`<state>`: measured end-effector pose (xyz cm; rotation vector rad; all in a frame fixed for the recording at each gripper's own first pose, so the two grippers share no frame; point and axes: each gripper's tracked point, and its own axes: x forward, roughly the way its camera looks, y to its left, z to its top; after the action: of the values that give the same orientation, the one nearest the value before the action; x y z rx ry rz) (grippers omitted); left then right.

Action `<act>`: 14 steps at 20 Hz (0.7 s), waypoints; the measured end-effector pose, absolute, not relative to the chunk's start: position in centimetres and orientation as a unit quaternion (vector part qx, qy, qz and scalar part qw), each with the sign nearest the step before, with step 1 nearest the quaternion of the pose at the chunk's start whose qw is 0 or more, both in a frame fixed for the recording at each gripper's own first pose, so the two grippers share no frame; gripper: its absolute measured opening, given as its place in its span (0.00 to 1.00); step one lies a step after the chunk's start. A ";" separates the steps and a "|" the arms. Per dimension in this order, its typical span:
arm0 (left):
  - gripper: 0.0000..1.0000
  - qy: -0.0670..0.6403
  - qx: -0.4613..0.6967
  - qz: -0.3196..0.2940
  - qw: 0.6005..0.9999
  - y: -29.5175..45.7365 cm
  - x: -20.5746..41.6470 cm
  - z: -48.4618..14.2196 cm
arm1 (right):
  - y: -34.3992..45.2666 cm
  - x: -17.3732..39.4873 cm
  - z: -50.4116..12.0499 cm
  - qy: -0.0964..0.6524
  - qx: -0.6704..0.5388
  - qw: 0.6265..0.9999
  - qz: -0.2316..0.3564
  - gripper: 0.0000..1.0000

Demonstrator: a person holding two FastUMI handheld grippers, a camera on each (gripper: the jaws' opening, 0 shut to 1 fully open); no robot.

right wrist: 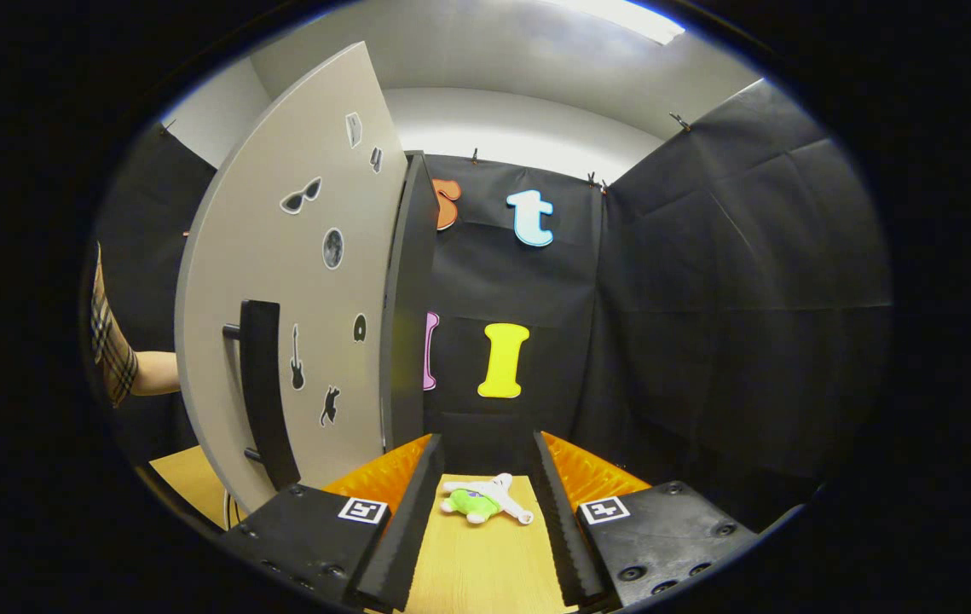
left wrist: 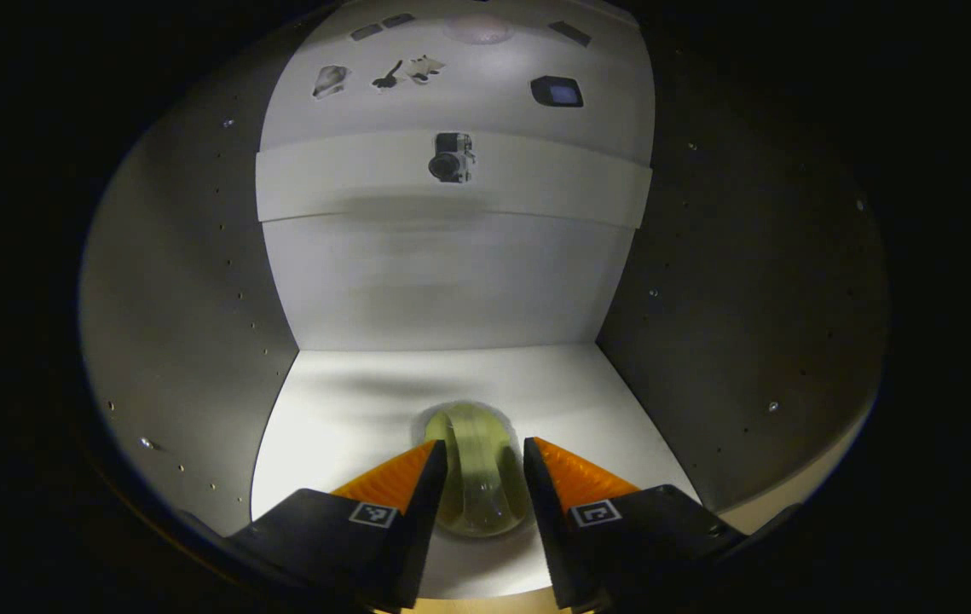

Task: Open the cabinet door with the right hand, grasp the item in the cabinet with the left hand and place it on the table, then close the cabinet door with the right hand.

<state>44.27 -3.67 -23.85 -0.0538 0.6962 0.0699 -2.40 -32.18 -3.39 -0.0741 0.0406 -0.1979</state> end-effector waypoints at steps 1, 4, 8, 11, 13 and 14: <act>0.46 0.347 -0.025 0.041 0.937 -3.5 44.2 -24.1 | -32.1 -2.3 -3.6 0.022 -0.035 0.994 -0.097 0.67; 0.29 0.349 -0.015 0.042 0.936 -3.6 44.3 -24.2 | -32.4 -2.0 -3.9 0.029 -0.030 0.995 -0.094 0.67; 0.22 0.352 -0.029 0.046 0.934 -3.8 43.3 -23.7 | -32.6 -1.8 -4.1 0.029 -0.028 0.995 -0.086 0.67; 0.21 0.342 -0.038 0.049 0.937 -3.8 41.4 -21.8 | -32.4 -1.9 -3.7 0.023 -0.023 0.996 -0.079 0.67; 0.22 0.327 -0.051 0.045 0.943 -4.0 39.4 -19.8 | -32.2 -2.2 -3.5 0.021 -0.014 0.997 -0.074 0.67; 0.22 0.321 -0.058 0.039 0.944 -4.3 38.0 -18.8 | -31.8 -2.3 -3.3 0.017 -0.009 0.997 -0.071 0.67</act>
<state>38.00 -4.26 -18.85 -0.1188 0.6542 0.0789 -2.31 -31.83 -3.33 -0.0183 0.0341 -0.1415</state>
